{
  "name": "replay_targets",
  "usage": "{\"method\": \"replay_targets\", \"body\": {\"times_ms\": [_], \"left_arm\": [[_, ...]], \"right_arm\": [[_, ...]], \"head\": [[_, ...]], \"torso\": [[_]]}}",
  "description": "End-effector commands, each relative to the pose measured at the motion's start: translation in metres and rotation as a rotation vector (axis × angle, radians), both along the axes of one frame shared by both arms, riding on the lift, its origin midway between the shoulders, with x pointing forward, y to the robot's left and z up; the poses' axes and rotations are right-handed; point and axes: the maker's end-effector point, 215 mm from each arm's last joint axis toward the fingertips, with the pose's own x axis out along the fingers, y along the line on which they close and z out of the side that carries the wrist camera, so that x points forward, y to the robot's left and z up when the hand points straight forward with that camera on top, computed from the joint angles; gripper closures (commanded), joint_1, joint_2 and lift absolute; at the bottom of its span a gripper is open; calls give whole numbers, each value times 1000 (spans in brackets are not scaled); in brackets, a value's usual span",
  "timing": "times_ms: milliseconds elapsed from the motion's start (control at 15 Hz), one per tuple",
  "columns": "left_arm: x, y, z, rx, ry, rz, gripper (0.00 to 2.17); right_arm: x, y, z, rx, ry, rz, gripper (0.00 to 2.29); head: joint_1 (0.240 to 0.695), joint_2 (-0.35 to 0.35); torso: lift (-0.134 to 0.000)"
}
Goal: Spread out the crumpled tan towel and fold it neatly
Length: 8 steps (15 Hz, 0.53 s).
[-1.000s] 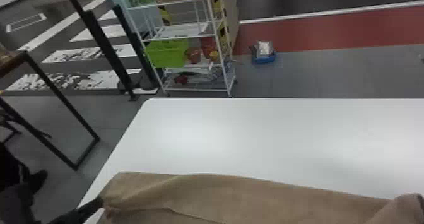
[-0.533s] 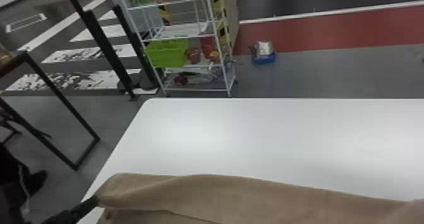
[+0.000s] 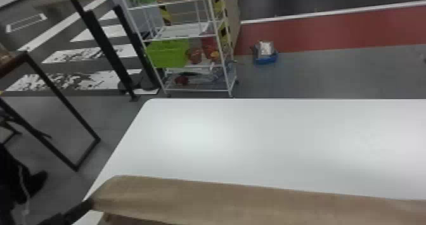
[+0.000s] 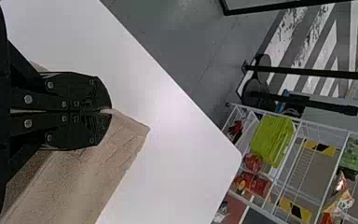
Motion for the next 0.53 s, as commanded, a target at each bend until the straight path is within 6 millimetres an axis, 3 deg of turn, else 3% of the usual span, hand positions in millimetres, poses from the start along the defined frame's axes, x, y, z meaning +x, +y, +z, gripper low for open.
{"method": "replay_targets", "body": {"times_ms": [0,467], "left_arm": [[-6,1,-2,-16,15,8,1416],[-11,-1,-11,-49,27,6,1416]], "right_arm": [[-6,-1,3,13,4,-1,1187],[-41,10,-19,20,76,41,1187]], "head": [[695,350],[695,350]], "torso": [[-122],[-122]]}}
